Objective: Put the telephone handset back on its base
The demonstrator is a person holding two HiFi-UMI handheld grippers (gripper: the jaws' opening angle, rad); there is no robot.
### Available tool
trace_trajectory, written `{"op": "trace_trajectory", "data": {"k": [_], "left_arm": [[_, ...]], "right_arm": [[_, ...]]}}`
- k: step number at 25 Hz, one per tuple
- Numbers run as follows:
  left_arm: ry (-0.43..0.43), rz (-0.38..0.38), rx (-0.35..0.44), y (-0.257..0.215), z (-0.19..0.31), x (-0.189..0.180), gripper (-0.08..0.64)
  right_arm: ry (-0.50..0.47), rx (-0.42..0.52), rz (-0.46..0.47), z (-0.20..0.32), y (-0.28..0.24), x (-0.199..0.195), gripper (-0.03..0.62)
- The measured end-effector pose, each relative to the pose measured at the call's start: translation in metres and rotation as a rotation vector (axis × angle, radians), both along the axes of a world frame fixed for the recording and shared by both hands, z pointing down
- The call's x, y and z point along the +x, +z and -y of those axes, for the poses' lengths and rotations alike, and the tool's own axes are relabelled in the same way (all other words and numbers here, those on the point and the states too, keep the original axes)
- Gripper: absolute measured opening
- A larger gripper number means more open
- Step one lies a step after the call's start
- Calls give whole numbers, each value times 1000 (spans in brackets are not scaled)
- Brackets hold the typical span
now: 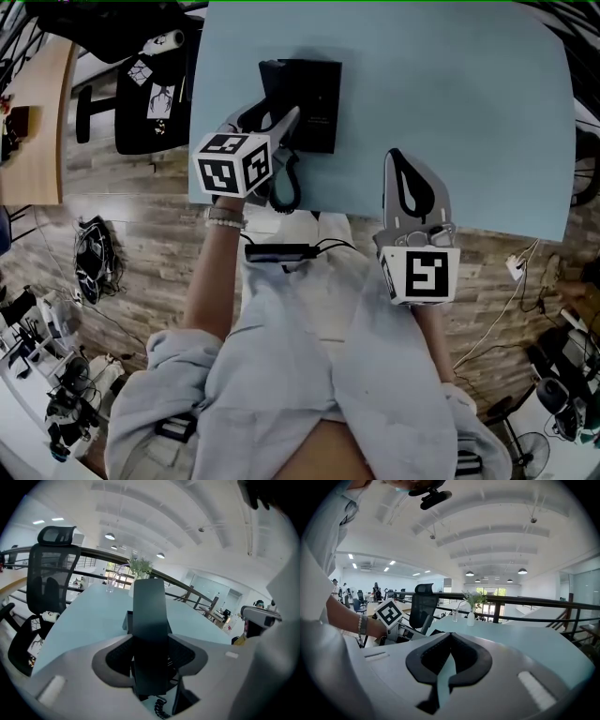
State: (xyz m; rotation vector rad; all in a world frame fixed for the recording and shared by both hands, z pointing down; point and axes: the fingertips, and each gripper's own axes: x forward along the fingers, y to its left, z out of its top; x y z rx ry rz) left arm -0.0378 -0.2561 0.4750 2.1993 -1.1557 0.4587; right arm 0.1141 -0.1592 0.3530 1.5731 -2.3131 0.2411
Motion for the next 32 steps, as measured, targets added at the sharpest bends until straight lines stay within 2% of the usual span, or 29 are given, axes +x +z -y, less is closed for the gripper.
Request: {"op": "trace_trajectory", "data": {"k": [7, 15, 24, 32], "left_arm": [[-32, 45, -67, 15, 4, 2, 224], [-108, 54, -150, 35, 8, -2, 222], [-134, 87, -170, 42, 7, 7, 222], [-145, 78, -177, 42, 7, 7, 224]], "right_arm": [[7, -13, -1, 1, 3, 4, 6], [11, -21, 2, 3, 7, 5, 6], [11, -30, 3, 4, 11, 8, 6], [-1, -37, 5, 6, 14, 3, 6]]}}
